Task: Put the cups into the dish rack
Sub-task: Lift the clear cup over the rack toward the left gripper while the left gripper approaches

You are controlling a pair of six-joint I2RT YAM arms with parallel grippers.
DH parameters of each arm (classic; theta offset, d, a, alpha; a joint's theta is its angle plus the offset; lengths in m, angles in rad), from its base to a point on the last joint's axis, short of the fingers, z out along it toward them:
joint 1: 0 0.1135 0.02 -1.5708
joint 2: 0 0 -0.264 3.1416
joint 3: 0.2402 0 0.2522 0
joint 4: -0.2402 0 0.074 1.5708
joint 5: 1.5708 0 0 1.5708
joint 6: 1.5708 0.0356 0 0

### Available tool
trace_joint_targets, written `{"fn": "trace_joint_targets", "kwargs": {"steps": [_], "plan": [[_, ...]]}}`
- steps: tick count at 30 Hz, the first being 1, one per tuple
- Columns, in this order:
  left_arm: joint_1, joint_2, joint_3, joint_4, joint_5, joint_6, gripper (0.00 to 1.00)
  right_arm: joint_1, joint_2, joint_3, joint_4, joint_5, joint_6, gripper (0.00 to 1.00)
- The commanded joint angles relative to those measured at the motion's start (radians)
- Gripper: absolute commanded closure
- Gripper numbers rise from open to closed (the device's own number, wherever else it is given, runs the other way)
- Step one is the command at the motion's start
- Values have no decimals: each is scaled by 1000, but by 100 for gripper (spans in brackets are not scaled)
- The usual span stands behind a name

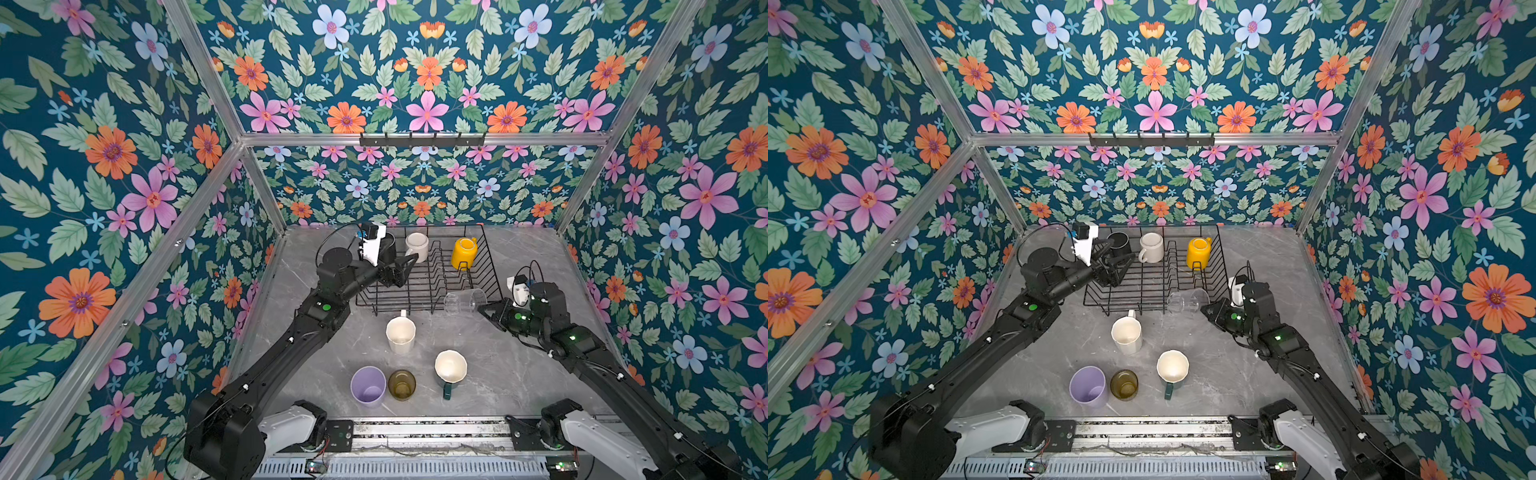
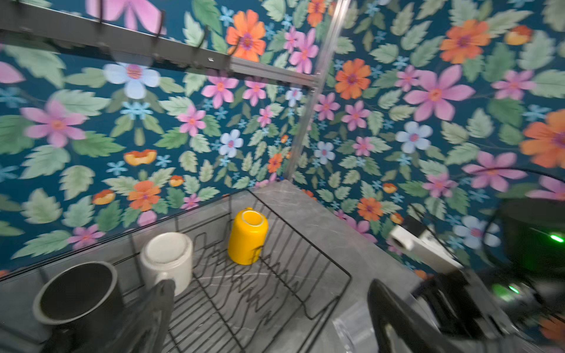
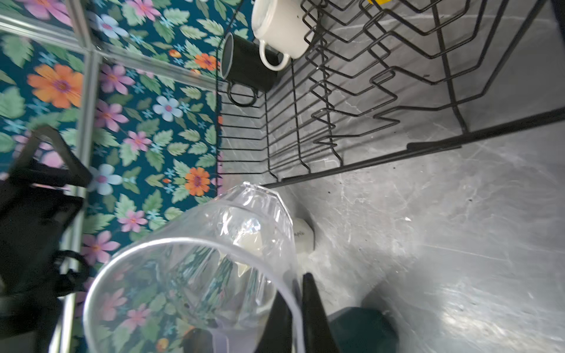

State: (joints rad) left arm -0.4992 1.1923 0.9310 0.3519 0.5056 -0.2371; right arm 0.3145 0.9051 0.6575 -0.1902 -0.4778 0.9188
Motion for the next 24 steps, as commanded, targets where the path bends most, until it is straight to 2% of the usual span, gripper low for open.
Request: {"fn": "trace_joint_targets", "kwargs": {"steps": [1,5,9,15,24], "plan": [[-1,10,-15,160,283,-37,0,-42,-14,-38,278,-157,154,100],[1,24,-40,272,436,-90,0,-64,-2,-64,432,-208,244,100],[0,45,-46,337,530,-134,0,-66,42,-49,540,-248,291,100],[1,78,-49,387,577,-176,0,-64,119,-6,689,-347,347,100],[1,102,-41,396,590,-185,0,-11,126,28,710,-397,324,100]]}}
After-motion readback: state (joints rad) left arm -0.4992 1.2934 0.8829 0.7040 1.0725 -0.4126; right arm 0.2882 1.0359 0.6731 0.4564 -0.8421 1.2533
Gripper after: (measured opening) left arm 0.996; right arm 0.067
